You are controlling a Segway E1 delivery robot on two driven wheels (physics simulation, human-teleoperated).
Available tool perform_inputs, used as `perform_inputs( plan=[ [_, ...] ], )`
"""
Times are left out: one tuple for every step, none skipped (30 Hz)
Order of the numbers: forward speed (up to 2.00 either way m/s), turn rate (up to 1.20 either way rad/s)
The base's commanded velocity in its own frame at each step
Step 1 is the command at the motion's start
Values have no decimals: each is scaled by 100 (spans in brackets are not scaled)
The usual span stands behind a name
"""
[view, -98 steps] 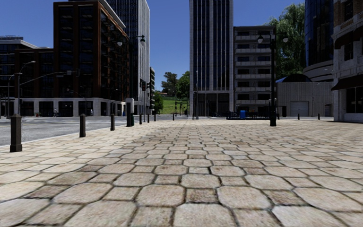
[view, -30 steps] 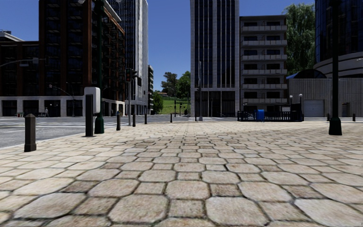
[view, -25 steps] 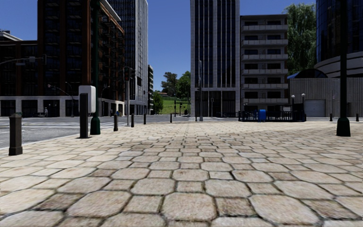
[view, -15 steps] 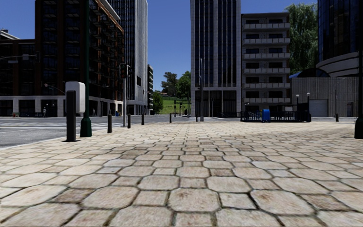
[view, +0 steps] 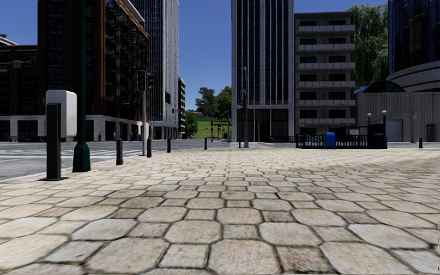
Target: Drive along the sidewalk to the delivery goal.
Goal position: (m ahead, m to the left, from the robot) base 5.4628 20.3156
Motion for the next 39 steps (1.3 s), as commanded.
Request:
perform_inputs(
  plan=[
    [200,0],
    [200,0],
    [200,0],
    [200,0],
    [200,0],
    [200,0],
    [200,0],
    [200,0],
    [200,0],
    [200,0],
    [200,0],
    [200,0],
    [200,0],
    [200,0],
    [200,0],
    [200,0],
    [200,0],
    [200,0],
    [200,0],
    [200,0],
    [200,0],
    [200,0],
    [200,0],
    [200,0],
    [200,0],
    [200,0],
    [200,0],
    [200,0],
    [200,0],
    [200,0],
    [200,0],
    [200,0],
    [200,0],
    [200,0],
    [200,0],
    [200,0],
    [200,0],
    [200,0],
    [200,0]
  ],
)
